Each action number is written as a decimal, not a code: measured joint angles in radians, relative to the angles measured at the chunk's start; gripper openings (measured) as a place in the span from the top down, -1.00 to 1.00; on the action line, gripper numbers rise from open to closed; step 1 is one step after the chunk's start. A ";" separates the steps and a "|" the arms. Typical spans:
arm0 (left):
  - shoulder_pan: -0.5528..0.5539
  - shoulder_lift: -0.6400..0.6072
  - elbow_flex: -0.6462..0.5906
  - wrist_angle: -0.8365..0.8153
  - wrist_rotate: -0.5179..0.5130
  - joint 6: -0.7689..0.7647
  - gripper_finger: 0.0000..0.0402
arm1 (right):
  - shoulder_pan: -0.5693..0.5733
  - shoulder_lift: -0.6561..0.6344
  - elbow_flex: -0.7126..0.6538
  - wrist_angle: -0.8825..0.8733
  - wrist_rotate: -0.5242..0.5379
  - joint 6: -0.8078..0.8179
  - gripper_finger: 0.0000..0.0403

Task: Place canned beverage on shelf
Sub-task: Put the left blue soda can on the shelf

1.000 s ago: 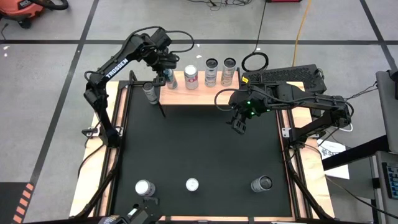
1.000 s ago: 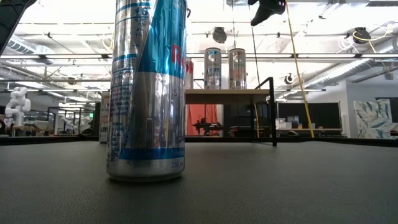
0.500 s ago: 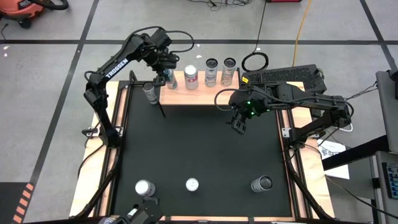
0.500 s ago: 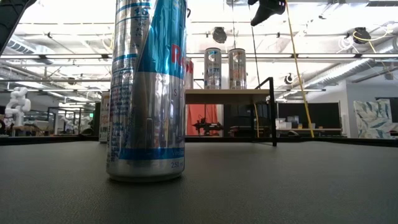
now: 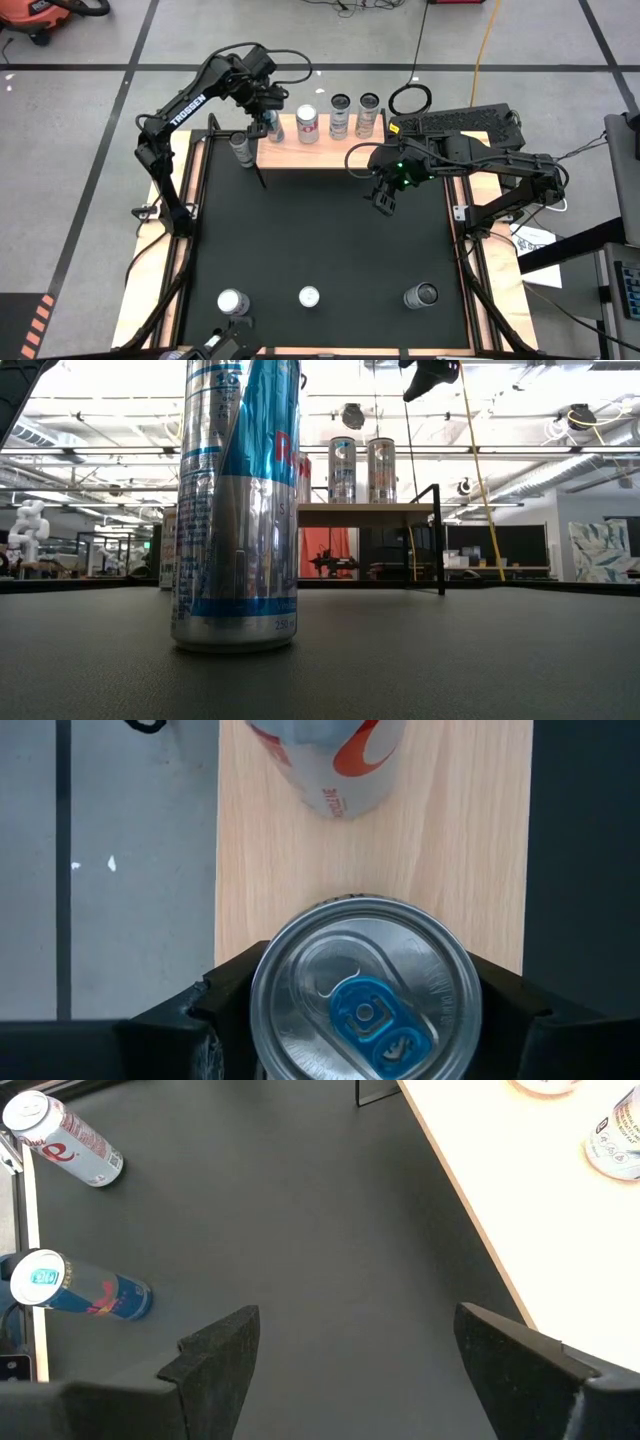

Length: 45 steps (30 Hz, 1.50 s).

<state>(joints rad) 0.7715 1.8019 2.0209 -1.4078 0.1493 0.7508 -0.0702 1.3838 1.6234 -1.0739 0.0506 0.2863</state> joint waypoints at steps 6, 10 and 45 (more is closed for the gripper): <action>0.000 0.000 0.000 0.000 0.013 0.014 -0.23 | 0.000 0.000 0.000 0.000 0.000 0.000 -0.57; 0.000 0.000 0.000 0.003 0.029 0.014 -0.23 | 0.000 0.000 0.000 0.000 0.000 0.000 -0.57; 0.000 -0.001 0.001 -0.015 0.019 0.045 -0.61 | 0.000 0.000 0.000 0.000 0.000 0.000 -0.57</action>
<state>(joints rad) 0.7719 1.8011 2.0220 -1.4228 0.1681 0.7955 -0.0702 1.3842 1.6234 -1.0739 0.0505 0.2863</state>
